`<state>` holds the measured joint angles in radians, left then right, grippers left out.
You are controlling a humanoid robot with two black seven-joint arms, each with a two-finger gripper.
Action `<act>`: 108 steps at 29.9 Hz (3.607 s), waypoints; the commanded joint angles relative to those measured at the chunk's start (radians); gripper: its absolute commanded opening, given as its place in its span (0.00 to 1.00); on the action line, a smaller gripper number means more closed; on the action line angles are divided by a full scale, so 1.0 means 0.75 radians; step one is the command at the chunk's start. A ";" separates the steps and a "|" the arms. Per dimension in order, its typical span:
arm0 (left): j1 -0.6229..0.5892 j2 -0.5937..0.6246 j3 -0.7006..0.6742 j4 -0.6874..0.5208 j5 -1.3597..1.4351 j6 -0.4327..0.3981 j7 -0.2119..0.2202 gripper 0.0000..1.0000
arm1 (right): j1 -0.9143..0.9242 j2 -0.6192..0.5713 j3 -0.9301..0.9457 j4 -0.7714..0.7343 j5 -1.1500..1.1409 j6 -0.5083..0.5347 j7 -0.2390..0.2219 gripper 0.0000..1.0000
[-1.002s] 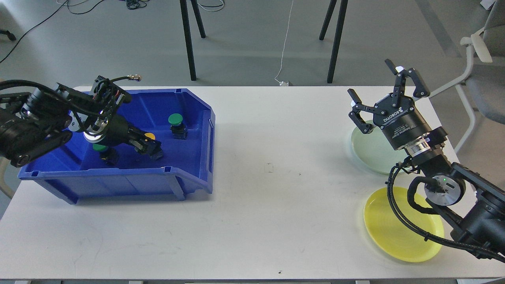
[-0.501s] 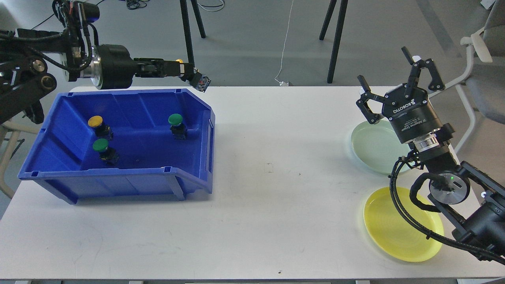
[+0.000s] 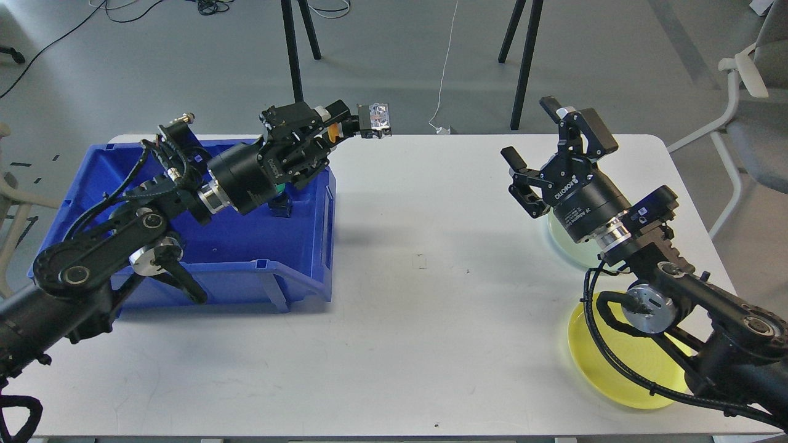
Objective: Pass button and place on color plate
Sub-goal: 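Lift the yellow button out of the bin with the left gripper, then bring the button toward the right gripper and grasp it with the right gripper, then open the left gripper and carry the button toward the yellow plate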
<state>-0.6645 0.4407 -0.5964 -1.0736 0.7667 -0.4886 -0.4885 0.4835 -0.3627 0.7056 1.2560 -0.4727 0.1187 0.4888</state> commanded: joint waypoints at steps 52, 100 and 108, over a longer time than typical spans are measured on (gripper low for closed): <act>0.053 -0.054 0.002 0.012 -0.010 0.000 0.000 0.08 | 0.180 0.482 -0.147 -0.198 -0.004 -0.081 0.000 0.01; 0.066 -0.060 -0.007 0.039 -0.043 0.000 0.000 0.80 | -0.447 -0.125 0.253 0.376 -0.006 -0.085 0.000 0.01; 0.066 -0.060 -0.009 0.039 -0.045 0.000 0.000 0.80 | -1.096 -0.377 0.513 0.483 -0.016 -0.081 0.000 0.01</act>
<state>-0.6150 0.3957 -0.6013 -1.0446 0.7332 -0.4888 -0.4890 -0.1995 -0.6028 1.0674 1.6130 -0.4817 0.0579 0.4885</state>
